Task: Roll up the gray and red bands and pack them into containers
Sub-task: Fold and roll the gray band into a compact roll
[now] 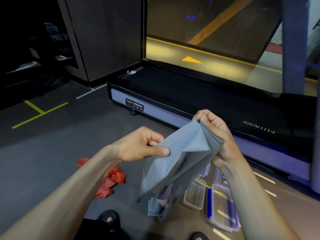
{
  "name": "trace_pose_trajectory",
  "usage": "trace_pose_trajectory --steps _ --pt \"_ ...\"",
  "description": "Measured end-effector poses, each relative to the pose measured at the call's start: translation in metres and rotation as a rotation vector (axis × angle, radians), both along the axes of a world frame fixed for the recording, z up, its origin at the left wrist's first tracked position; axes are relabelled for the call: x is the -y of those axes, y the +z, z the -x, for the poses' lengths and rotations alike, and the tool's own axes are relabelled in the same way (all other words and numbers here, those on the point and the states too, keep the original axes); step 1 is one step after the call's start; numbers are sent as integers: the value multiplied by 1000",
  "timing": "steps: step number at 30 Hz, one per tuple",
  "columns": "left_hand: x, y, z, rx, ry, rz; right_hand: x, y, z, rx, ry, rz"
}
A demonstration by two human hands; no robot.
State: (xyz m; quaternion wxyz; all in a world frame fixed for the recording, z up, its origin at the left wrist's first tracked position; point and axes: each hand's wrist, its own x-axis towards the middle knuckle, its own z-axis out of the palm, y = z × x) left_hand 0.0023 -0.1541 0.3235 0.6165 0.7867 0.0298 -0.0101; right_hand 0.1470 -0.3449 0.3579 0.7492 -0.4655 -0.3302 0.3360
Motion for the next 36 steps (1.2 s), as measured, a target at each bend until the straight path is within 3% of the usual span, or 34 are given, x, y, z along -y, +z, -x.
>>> trace_pose_trajectory --steps 9,16,18,21,24,28,36 --pt "-5 4 3 2 -37 91 5 -7 -10 12 -3 46" --pt "-8 16 17 130 -230 610 -6 -23 5 436 188 325" --pt "-2 20 18 171 -293 694 -12 -24 13 392 212 291" --pt "2 20 19 195 -233 748 -17 -30 24 207 175 199" --pt "2 20 19 221 -325 802 -20 -30 31 8 194 86" --pt "4 24 17 203 -408 806 -19 -14 40 -185 234 -61" --pt "1 18 15 93 -220 520 -27 -11 48 -55 283 -38"
